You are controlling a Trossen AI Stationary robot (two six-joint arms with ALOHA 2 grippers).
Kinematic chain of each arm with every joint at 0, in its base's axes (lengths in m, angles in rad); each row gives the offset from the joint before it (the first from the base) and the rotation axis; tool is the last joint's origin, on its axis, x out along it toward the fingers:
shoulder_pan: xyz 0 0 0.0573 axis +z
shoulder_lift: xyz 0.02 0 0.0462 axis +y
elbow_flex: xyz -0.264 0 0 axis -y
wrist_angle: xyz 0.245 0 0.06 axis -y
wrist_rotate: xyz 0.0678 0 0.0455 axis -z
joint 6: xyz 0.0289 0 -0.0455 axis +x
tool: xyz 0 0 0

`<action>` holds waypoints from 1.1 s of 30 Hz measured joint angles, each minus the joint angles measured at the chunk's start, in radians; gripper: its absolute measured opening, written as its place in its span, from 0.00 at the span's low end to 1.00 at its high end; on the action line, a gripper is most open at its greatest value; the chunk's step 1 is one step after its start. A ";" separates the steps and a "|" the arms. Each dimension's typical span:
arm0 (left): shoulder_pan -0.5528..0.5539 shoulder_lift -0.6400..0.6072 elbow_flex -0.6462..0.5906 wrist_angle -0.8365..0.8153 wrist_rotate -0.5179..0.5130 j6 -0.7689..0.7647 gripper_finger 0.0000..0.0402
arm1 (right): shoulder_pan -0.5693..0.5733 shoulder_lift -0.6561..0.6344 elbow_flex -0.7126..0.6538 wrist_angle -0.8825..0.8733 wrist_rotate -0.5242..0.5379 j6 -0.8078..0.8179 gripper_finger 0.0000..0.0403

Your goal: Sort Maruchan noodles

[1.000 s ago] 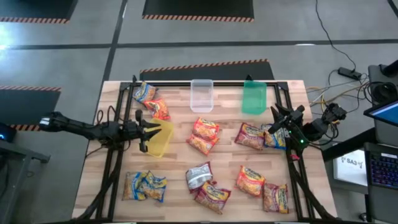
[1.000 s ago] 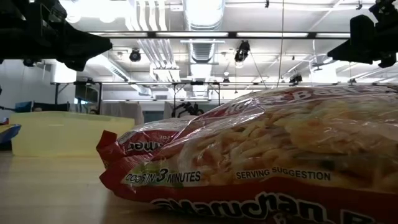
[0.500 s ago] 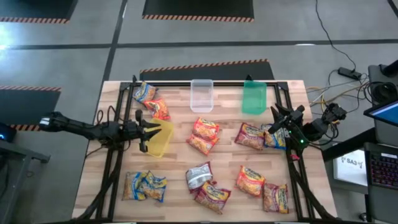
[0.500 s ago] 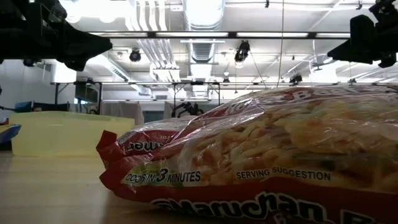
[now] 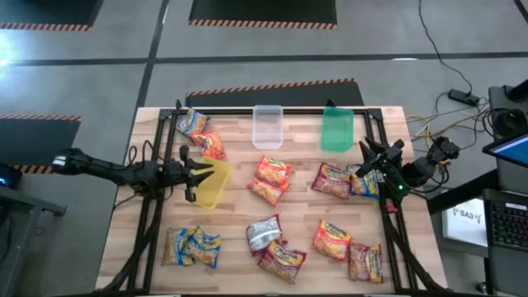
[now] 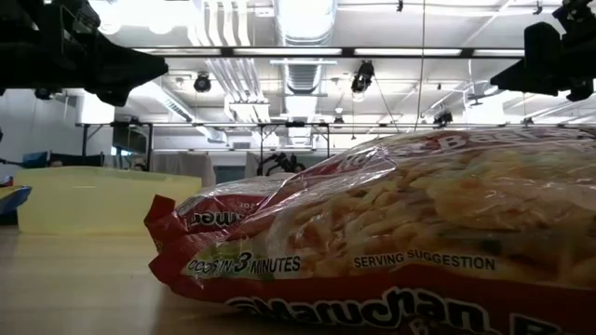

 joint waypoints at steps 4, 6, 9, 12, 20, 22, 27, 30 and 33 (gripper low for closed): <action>0.000 0.000 0.000 0.000 0.000 0.000 0.19 | 0.000 0.000 0.000 0.000 0.000 0.000 0.29; 0.000 0.000 0.000 0.000 0.000 0.000 0.19 | 0.000 0.000 0.000 0.000 0.000 0.000 0.29; 0.000 0.000 0.000 0.000 0.000 0.000 0.19 | 0.000 0.000 0.000 0.000 0.000 0.000 0.29; 0.000 0.000 0.000 0.000 0.000 0.000 0.19 | 0.000 0.000 0.000 0.000 0.000 0.000 0.29; 0.000 0.000 0.000 0.000 0.000 0.000 0.19 | 0.000 0.000 0.000 0.000 0.000 0.000 0.29; 0.000 0.000 0.000 0.000 0.000 0.000 0.19 | 0.000 0.000 0.000 0.000 0.000 0.000 0.29; 0.000 0.000 0.000 0.037 -0.016 0.000 0.19 | 0.000 0.000 0.000 0.000 0.000 0.000 0.29; 0.000 0.000 0.000 0.093 -0.018 0.001 0.19 | 0.000 0.000 0.000 0.000 0.000 0.000 0.29; 0.001 -0.001 0.000 0.132 -0.026 0.004 0.19 | 0.000 0.000 0.000 0.000 0.000 0.000 0.29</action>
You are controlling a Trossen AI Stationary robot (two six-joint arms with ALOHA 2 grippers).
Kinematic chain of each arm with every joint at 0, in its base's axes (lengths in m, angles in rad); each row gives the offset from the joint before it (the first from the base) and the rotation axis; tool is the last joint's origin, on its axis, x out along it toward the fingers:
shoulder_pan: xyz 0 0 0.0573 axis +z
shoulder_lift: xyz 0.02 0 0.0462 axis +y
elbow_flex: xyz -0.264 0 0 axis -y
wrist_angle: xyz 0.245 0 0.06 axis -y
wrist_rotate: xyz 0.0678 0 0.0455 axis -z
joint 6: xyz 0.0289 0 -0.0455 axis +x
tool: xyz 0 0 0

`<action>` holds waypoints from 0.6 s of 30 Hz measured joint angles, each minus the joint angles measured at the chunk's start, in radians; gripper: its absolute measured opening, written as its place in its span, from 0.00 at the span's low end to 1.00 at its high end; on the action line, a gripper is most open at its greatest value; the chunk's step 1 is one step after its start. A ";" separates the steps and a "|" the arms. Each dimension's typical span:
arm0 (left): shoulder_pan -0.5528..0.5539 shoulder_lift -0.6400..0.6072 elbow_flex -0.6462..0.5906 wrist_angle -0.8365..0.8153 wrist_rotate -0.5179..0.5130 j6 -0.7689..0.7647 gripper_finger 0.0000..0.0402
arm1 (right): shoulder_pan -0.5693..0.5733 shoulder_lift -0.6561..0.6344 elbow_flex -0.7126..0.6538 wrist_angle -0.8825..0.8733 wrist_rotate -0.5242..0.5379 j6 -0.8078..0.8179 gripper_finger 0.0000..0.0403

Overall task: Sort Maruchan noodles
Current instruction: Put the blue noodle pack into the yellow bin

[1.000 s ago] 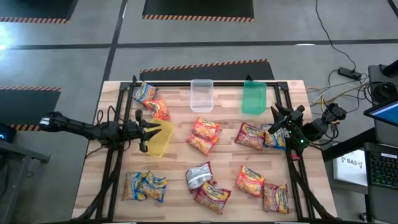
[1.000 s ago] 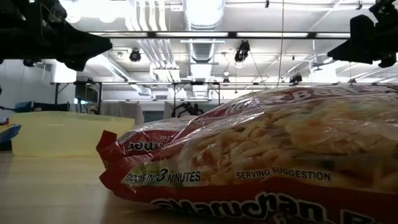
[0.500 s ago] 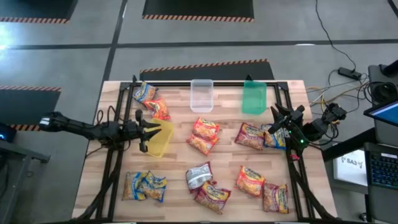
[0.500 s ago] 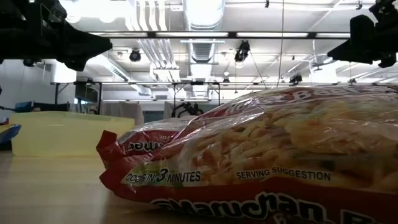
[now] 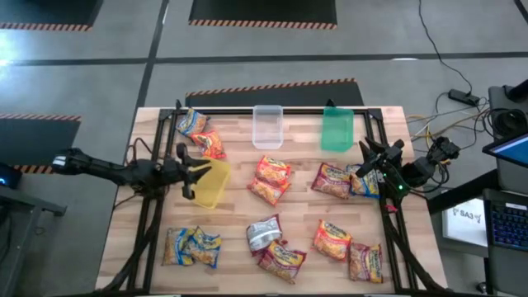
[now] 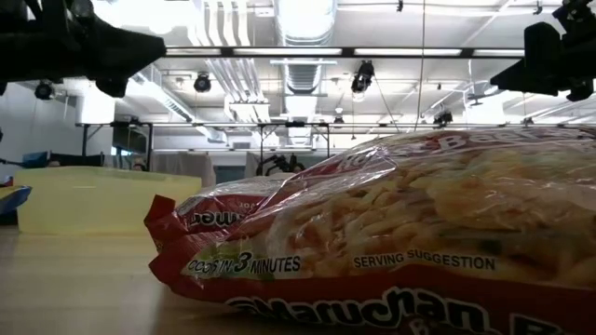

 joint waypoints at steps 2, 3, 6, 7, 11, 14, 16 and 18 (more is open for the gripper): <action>0.000 0.002 0.000 0.031 -0.022 0.000 0.19 | 0.000 0.000 0.000 0.000 0.000 0.000 0.29; 0.000 0.002 0.000 0.043 -0.027 0.001 0.19 | 0.000 0.000 0.000 0.000 0.000 0.000 0.29; 0.001 0.003 0.000 0.082 -0.036 0.039 0.19 | 0.000 0.000 0.000 0.000 0.000 0.000 0.29; 0.001 0.005 0.000 0.111 -0.051 0.053 0.19 | 0.000 0.000 0.000 0.000 0.000 0.000 0.29; 0.002 0.012 0.001 0.154 -0.117 -0.049 0.19 | 0.000 0.000 0.000 0.000 0.000 0.000 0.29; 0.002 0.027 0.032 0.078 -0.123 -0.074 0.19 | 0.000 0.000 0.000 0.000 0.000 0.000 0.29; 0.002 0.049 0.078 -0.013 -0.143 -0.116 0.19 | 0.000 0.000 0.000 0.000 0.000 0.000 0.29; 0.002 0.086 0.143 -0.130 -0.204 -0.160 0.19 | 0.000 0.000 0.000 0.000 0.000 0.000 0.29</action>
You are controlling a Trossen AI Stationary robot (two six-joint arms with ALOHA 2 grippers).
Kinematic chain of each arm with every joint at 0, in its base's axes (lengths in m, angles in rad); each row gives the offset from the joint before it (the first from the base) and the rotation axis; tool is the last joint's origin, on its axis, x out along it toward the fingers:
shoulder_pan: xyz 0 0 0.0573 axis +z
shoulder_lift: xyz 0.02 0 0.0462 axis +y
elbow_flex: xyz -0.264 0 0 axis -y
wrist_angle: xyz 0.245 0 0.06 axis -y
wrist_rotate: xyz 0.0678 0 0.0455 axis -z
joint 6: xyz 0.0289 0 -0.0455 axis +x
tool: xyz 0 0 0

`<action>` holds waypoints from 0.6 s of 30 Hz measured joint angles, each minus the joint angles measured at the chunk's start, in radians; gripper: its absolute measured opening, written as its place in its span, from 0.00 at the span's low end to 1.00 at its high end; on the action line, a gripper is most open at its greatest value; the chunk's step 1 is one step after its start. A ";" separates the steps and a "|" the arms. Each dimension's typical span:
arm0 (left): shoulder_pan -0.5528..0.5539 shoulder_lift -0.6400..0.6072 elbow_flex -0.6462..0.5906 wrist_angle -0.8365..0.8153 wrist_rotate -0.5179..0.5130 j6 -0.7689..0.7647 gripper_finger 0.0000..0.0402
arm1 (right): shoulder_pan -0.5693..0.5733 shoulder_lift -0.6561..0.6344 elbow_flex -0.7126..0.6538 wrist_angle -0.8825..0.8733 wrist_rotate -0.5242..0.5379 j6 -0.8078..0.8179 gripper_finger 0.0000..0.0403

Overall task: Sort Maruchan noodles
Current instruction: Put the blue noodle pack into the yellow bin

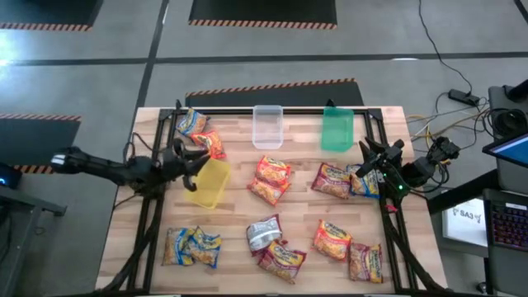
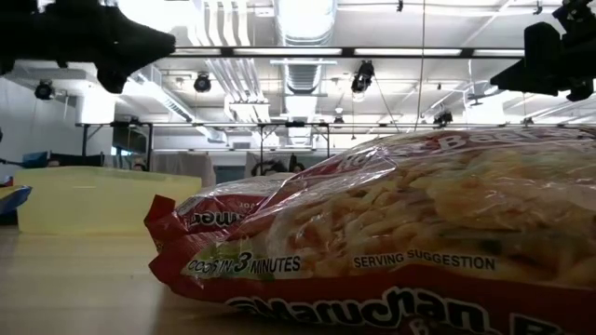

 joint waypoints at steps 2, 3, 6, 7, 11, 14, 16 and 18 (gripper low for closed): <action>0.000 0.041 0.074 -0.153 -0.096 -0.048 0.19 | 0.000 0.000 0.000 0.000 0.000 0.000 0.29; 0.000 0.062 0.114 -0.246 -0.139 -0.085 0.19 | 0.000 0.000 0.000 0.000 0.000 0.000 0.29; 0.000 0.125 0.212 -0.508 -0.188 -0.241 0.19 | 0.000 0.000 0.000 0.000 0.000 0.000 0.29; 0.000 0.146 0.234 -0.569 -0.189 -0.299 0.19 | 0.000 0.000 0.000 0.000 0.000 0.000 0.29; 0.000 0.213 0.298 -0.766 -0.106 -0.496 0.19 | 0.000 0.000 0.000 0.000 0.000 0.000 0.29; -0.001 0.256 0.326 -0.835 0.060 -0.649 0.19 | 0.000 0.000 0.000 0.000 0.000 0.000 0.29; -0.001 0.288 0.338 -0.829 0.172 -0.711 0.19 | 0.000 0.000 0.000 0.000 0.000 0.000 0.29; -0.001 0.328 0.356 -0.824 0.263 -0.761 0.19 | 0.000 0.000 0.000 0.000 0.000 0.000 0.29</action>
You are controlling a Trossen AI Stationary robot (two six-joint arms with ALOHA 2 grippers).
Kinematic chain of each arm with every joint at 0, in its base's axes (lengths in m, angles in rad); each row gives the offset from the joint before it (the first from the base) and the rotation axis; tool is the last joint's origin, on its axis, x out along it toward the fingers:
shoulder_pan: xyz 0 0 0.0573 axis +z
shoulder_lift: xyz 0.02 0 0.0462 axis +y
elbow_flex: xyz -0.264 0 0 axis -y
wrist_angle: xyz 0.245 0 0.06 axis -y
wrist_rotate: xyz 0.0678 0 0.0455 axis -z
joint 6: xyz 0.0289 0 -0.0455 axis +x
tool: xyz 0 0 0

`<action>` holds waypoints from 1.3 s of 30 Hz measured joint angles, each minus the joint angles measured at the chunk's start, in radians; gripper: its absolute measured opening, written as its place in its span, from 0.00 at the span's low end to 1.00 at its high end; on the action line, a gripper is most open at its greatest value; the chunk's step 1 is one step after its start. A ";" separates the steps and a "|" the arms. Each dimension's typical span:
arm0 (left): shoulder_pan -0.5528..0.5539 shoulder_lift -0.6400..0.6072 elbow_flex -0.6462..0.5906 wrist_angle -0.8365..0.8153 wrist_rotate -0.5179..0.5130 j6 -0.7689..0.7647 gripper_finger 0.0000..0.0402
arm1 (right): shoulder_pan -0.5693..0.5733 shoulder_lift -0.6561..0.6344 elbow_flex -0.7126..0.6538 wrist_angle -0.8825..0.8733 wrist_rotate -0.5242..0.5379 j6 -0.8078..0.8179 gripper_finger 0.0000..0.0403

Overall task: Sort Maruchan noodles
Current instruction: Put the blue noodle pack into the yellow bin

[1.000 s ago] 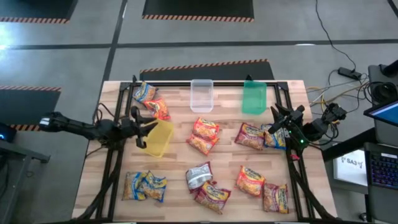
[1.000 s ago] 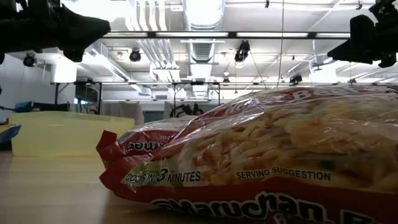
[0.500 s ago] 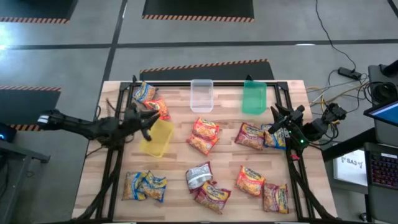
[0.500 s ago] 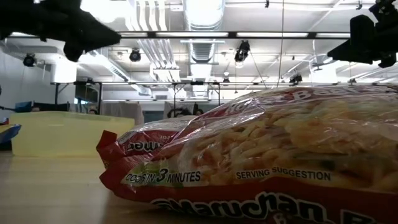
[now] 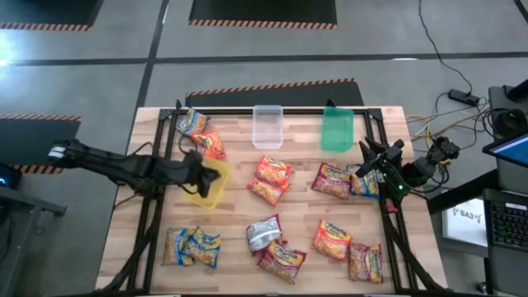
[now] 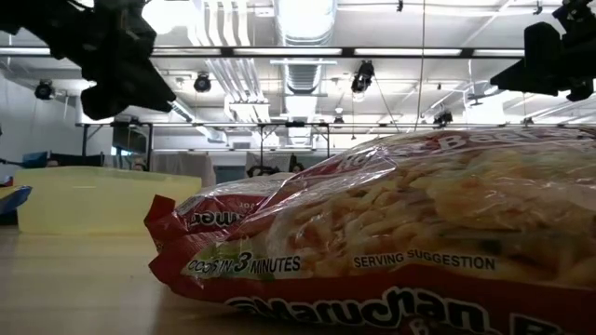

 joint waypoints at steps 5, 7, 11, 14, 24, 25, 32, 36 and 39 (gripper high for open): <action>-0.002 0.099 0.067 0.002 0.128 -0.078 0.19 | 0.000 0.000 0.000 0.000 0.000 0.000 0.29; -0.006 0.140 0.101 -0.005 0.180 -0.082 0.19 | 0.000 0.000 0.000 0.000 0.000 0.000 0.29; -0.048 0.231 0.183 -0.037 0.216 -0.074 0.19 | 0.000 0.000 0.000 0.000 0.000 0.000 0.29; -0.094 0.307 0.241 -0.107 0.221 -0.073 0.19 | 0.000 0.000 0.000 0.000 0.000 0.000 0.29; -0.252 0.481 0.362 -0.409 0.253 -0.275 0.25 | 0.000 0.000 0.000 0.000 0.000 0.000 0.29; -0.271 0.489 0.365 -0.424 0.254 -0.308 0.28 | 0.000 0.000 0.000 0.000 0.000 0.000 0.29; -0.417 0.520 0.367 -0.465 0.250 -0.509 0.49 | 0.000 0.000 0.000 0.000 0.000 0.000 0.29; -0.495 0.536 0.367 -0.470 0.250 -0.584 0.55 | 0.000 0.000 0.000 0.000 0.000 0.000 0.29; -0.538 0.553 0.366 -0.505 0.225 -0.647 0.57 | 0.000 0.000 0.000 0.000 0.000 0.000 0.29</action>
